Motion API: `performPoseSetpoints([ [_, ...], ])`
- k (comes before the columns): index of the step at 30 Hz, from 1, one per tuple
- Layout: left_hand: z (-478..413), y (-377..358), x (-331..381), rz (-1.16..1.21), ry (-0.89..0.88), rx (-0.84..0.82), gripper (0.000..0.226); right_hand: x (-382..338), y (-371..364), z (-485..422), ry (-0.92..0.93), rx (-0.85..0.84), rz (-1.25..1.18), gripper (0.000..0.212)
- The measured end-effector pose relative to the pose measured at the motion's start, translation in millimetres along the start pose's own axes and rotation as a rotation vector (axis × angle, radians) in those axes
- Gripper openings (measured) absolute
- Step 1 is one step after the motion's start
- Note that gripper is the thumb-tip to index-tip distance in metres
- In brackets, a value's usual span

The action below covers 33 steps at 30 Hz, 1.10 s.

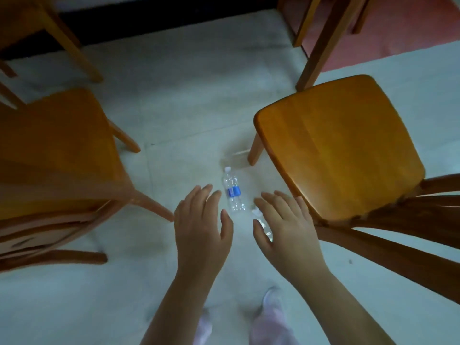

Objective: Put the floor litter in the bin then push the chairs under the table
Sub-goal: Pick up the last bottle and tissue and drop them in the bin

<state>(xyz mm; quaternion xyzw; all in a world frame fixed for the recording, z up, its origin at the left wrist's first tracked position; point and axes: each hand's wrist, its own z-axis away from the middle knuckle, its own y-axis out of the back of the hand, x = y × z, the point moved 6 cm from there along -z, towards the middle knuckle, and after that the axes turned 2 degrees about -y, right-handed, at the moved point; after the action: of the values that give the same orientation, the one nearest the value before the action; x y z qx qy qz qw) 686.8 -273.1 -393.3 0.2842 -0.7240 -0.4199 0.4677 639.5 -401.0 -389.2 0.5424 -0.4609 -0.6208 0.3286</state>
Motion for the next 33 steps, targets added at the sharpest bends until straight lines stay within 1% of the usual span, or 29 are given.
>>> performPoseSetpoints([
  [2, 2.0, -48.1, -24.8, 0.002, 0.001, 0.002, 0.034, 23.3, -48.6, -9.8, -0.023, -0.020, -0.026, 0.032],
  [6, 16.7, -147.9, -71.7, 0.027, 0.041, -0.016, 0.031, 78.7, -146.7, -21.5, -0.067, -0.088, -0.083, 0.033],
  [9, 29.9, -220.1, -100.4, 0.046, 0.071, -0.047, 0.033, 115.8, -214.6, -27.3, -0.061, -0.126, -0.084, 0.035],
  [16, 45.3, -371.8, -161.9, 0.110, 0.144, -0.031, 0.037, 191.9, -351.4, -40.1, -0.017, -0.045, -0.047, 0.035],
  [20, 47.6, -445.2, -185.2, 0.102, 0.142, -0.095, 0.045, 234.6, -421.2, -41.9, -0.050, -0.068, -0.055, 0.037],
  [24, 46.7, -487.1, -201.6, 0.099, 0.149, -0.117, 0.053, 265.7, -467.5, -42.8, -0.031, -0.092, -0.019, 0.038],
  [29, 46.2, -503.9, -203.5, 0.074, 0.175, -0.129, 0.059, 286.3, -490.8, -43.7, -0.096, -0.034, -0.077, 0.039],
  [31, 47.4, -510.1, -201.5, 0.072, 0.199, -0.158, 0.063, 291.6, -499.3, -40.4, -0.119, -0.044, -0.108, 0.041],
  [33, 50.1, -517.3, -201.6, 0.095, 0.244, -0.187, 0.067, 299.5, -507.3, -36.4, -0.188, -0.082, -0.167, 0.043],
])
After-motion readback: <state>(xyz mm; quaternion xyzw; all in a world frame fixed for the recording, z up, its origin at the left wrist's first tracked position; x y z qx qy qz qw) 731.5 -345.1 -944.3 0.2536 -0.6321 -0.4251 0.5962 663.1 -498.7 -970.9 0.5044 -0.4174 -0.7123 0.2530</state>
